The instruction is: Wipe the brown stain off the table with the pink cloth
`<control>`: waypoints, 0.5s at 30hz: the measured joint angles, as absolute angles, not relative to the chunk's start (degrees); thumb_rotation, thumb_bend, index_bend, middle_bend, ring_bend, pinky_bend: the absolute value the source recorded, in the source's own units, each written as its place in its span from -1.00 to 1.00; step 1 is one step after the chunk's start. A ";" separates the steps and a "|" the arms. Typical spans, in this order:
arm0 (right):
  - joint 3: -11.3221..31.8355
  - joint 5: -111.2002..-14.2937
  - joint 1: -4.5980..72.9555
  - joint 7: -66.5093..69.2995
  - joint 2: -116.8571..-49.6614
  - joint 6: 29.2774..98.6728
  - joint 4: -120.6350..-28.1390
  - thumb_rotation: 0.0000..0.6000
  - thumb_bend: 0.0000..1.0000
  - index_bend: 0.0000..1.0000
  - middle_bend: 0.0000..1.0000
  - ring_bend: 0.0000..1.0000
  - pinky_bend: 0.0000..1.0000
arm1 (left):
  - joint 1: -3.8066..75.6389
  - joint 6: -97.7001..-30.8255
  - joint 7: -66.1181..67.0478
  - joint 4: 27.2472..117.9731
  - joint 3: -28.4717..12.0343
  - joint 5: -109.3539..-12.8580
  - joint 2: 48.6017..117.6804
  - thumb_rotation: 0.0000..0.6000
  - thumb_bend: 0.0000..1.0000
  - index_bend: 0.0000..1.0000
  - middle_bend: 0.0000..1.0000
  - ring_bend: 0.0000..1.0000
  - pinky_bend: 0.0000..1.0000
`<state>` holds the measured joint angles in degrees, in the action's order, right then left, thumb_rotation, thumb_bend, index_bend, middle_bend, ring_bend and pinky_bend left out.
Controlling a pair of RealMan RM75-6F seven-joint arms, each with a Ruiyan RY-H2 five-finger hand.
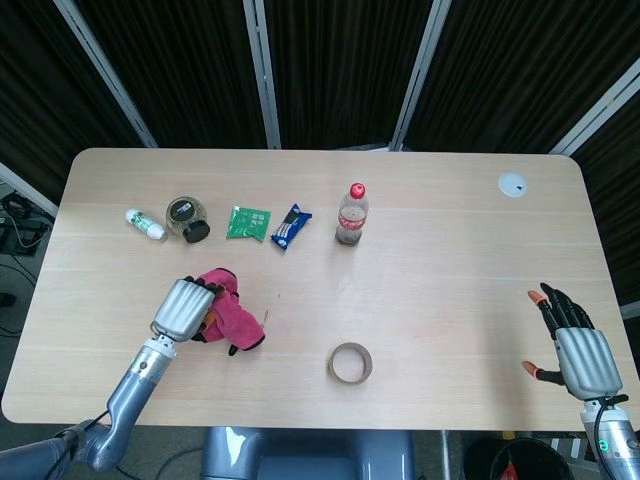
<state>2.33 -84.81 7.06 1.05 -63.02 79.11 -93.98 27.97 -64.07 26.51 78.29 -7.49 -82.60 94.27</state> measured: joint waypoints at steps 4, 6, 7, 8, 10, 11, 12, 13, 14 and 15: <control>2.40 -84.52 7.00 0.84 -63.00 79.10 -94.22 1.00 -1.00 -0.82 -1.00 -1.00 -0.73 | 29.34 -63.43 27.88 79.04 -8.96 -80.67 96.37 1.00 0.33 0.64 0.24 0.04 0.15; 2.41 -84.54 6.99 0.75 -63.03 79.11 -94.27 1.00 -1.00 -0.82 -1.00 -1.00 -0.73 | 30.11 -63.06 28.92 79.08 -9.20 -80.12 97.61 1.00 0.32 0.64 0.24 0.05 0.15; 2.42 -84.52 6.98 0.73 -63.06 79.15 -94.27 1.00 -1.00 -0.82 -1.00 -1.00 -0.73 | 30.40 -62.85 29.38 79.05 -9.18 -79.94 98.12 1.00 0.33 0.64 0.24 0.05 0.15; 2.48 -84.40 6.95 0.68 -63.11 79.21 -94.25 1.00 -1.00 -0.82 -1.00 -1.00 -0.73 | 30.66 -62.62 29.77 79.02 -9.08 -79.76 98.65 1.00 0.33 0.64 0.24 0.05 0.15; 2.60 -84.17 6.91 0.69 -63.17 79.29 -94.26 1.00 -1.00 -0.82 -1.00 -1.00 -0.73 | 31.13 -62.08 30.18 79.03 -8.64 -79.42 99.85 1.00 0.32 0.64 0.24 0.04 0.15; 2.68 -83.97 6.88 0.71 -63.20 79.31 -94.29 1.00 -1.00 -0.82 -1.00 -1.00 -0.73 | 31.31 -61.92 30.35 78.99 -8.39 -79.36 100.37 1.00 0.32 0.64 0.24 0.04 0.15; 2.72 -83.79 6.86 0.75 -63.21 79.29 -94.35 1.00 -1.00 -0.81 -1.00 -1.00 -0.73 | 31.58 -61.71 30.65 78.78 -7.97 -79.41 101.06 1.00 0.32 0.64 0.24 0.04 0.15; 2.75 -83.68 6.85 0.78 -63.20 79.24 -94.46 1.00 -1.00 -0.81 -1.00 -1.00 -0.73 | 31.79 -61.55 30.90 78.42 -7.67 -79.50 101.58 1.00 0.32 0.64 0.24 0.04 0.15; 2.75 -83.70 6.84 0.77 -63.17 79.23 -94.57 1.00 -1.00 -0.81 -1.00 -1.00 -0.73 | 32.02 -61.35 31.16 77.93 -7.38 -79.59 102.15 1.00 0.32 0.64 0.24 0.04 0.15; 2.74 -83.76 6.84 0.81 -63.15 79.22 -94.55 1.00 -1.00 -0.81 -1.00 -1.00 -0.73 | 32.33 -60.94 31.42 77.26 -7.03 -79.63 103.10 1.00 0.32 0.64 0.24 0.04 0.15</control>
<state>2.74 -83.76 6.84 0.81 -63.15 79.22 -94.55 32.33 -60.94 31.42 77.26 -7.03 -79.63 103.10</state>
